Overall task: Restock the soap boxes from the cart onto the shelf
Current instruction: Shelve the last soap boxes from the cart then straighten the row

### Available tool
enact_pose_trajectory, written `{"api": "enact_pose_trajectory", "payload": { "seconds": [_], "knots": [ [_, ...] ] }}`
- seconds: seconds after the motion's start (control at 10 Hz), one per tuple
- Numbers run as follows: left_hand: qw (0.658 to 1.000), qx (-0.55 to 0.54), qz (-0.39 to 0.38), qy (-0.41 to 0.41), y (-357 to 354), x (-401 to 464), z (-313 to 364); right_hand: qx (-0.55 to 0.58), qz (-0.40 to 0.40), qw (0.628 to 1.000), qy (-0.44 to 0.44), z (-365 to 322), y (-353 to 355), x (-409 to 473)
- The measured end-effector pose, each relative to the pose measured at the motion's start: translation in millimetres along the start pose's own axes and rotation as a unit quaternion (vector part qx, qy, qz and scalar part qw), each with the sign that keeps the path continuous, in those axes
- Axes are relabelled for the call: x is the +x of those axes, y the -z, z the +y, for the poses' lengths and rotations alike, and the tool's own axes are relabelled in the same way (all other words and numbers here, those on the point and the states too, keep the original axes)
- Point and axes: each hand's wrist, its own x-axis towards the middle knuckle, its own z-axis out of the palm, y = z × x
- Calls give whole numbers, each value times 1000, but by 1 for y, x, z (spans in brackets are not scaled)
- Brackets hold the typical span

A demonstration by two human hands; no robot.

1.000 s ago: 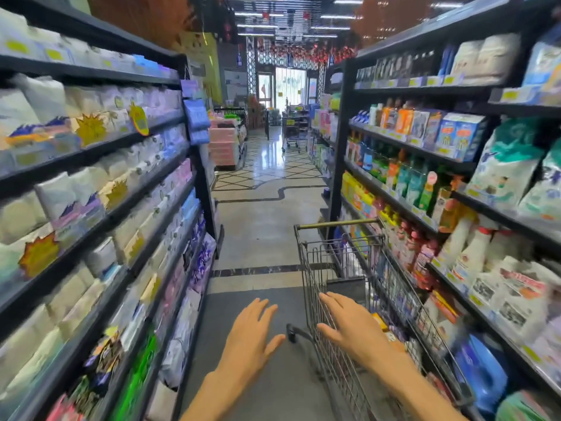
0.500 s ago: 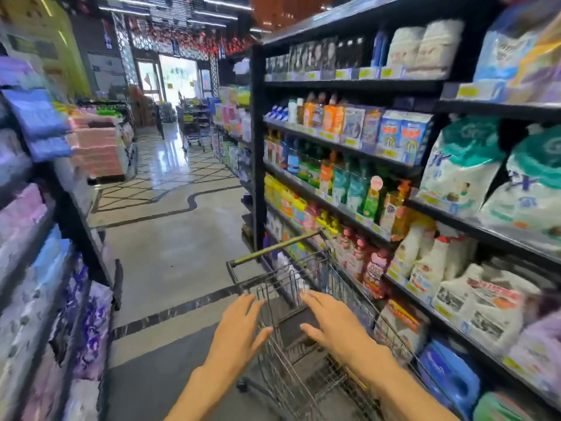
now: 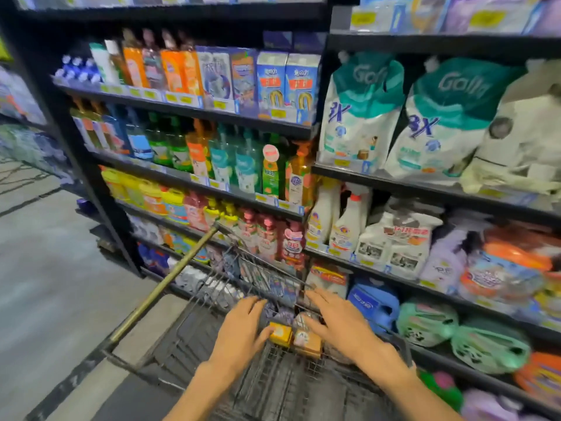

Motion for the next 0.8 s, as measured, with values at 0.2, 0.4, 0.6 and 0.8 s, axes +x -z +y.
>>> {"api": "enact_pose_trajectory", "payload": {
  "seconds": [0.2,0.4,0.6,0.8],
  "knots": [
    [996,-12,-90,-12,-71,58,-40,50,-39,994,-86,39,-72,47],
    [977,-31,-209,25,-170,100,-92,73,-118,981,-134,61,-153,82],
    [952,-21,-303,41,-291,138,-136,109,-121,963,-217,69,-241,109],
    [944,3,-328,29,-396,179,-174,126,-101,961,-225,88,-295,103]
  ]
}}
